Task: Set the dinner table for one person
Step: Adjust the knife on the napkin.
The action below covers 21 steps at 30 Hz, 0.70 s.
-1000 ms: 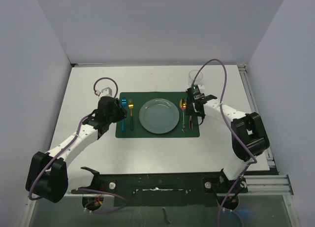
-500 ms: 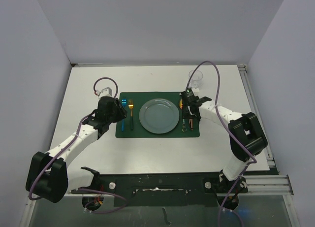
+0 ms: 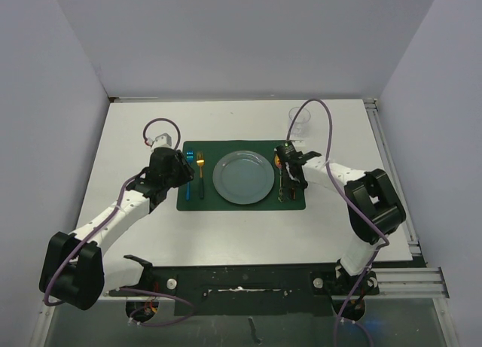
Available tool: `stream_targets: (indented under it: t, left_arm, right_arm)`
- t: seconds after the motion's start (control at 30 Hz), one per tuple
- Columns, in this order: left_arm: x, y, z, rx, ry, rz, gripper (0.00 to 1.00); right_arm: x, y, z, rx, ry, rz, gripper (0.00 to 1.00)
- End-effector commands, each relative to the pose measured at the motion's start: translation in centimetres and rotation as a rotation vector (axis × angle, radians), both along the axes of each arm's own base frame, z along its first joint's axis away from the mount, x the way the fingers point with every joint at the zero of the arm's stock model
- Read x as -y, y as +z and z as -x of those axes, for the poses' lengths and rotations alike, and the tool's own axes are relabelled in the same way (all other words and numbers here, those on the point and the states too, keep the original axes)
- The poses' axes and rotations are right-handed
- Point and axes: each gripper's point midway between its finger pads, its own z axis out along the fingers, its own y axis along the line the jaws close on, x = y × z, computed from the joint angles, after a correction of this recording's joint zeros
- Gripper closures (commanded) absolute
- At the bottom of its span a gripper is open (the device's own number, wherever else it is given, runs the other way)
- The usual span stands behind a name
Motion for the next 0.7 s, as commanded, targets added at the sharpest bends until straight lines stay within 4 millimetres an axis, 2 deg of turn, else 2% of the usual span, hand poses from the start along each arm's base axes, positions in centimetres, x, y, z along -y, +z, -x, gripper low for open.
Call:
stream_targets:
  t: [0.0,0.67]
  left_arm:
    - [0.5,2.2,-1.2,0.082,-0.004,0.018,0.63]
    - [0.3,3.1,-1.2,0.1,0.006,0.016,0.63]
  right_arm:
    - [0.2,-0.2,-0.2,0.025,-0.016,0.015,0.65]
    - [0.7,-2.1,0.6,-0.016,-0.029,0.015,0.72]
